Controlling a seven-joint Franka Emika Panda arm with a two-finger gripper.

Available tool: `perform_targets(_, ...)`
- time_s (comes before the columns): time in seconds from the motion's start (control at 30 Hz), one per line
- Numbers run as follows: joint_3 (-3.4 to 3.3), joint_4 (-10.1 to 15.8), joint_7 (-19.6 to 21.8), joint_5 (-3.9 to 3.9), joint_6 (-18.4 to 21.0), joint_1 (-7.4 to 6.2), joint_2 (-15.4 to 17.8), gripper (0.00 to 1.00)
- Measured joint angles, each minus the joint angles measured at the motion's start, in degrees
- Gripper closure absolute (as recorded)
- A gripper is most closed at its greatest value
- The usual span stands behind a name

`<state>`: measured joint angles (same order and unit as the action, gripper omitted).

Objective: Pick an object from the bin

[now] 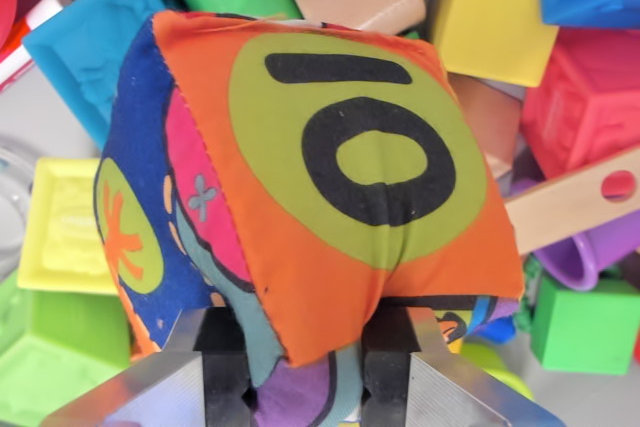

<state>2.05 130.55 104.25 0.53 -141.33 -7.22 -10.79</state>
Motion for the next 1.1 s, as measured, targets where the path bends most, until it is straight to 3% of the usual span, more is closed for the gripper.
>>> perform_targets(0.6,0.0,-2.6,-0.2,-0.32,9.7,0.0,7.2,1.0)
perform_targets(1.1,0.0,-7.1,-0.3,-0.49,18.9,0.0,11.9,1.0)
